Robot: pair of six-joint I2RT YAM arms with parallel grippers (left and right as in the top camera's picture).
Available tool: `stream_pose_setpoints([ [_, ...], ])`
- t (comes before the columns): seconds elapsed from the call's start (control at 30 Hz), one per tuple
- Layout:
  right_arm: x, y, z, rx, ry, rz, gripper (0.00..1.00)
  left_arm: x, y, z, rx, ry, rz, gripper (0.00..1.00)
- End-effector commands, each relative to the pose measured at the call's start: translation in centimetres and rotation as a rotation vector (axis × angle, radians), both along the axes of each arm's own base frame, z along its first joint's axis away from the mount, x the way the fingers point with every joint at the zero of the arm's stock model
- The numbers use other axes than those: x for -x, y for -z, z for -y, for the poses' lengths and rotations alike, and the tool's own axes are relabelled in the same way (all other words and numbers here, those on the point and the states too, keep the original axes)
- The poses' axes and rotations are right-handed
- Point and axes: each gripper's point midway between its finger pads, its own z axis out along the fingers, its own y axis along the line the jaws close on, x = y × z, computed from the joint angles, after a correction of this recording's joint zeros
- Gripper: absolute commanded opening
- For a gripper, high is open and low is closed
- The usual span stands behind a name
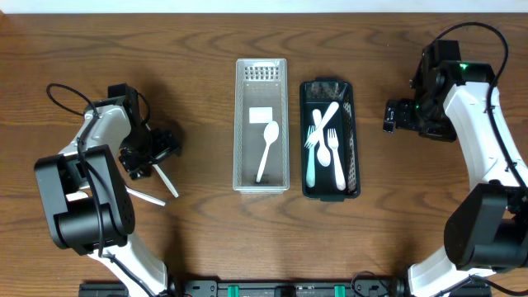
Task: Pack container
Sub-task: 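Move the left gripper back over the next white spoon and grasp it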
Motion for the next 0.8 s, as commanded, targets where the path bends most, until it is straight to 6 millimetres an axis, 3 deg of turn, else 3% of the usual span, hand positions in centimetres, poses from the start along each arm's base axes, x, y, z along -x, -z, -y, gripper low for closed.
stream_pose_setpoints([
  [0.0, -0.02, -0.30, -0.50, -0.006, -0.025, 0.009, 0.99, 0.52, 0.80, 0.20, 0.010, 0.011, -0.032, 0.76],
  [0.17, -0.03, -0.30, -0.49, -0.006, -0.026, 0.010, 0.99, 0.81, 0.76, 0.26, 0.012, 0.011, -0.044, 0.63],
  [0.27, -0.04, -0.30, -0.49, -0.006, -0.025, 0.010, 0.99, 0.85, 0.76, 0.26, 0.012, 0.011, -0.045, 0.48],
  [0.77, -0.03, -0.30, -0.48, -0.005, -0.026, 0.010, 0.99, 0.85, 0.76, 0.27, 0.013, 0.010, -0.046, 0.32],
])
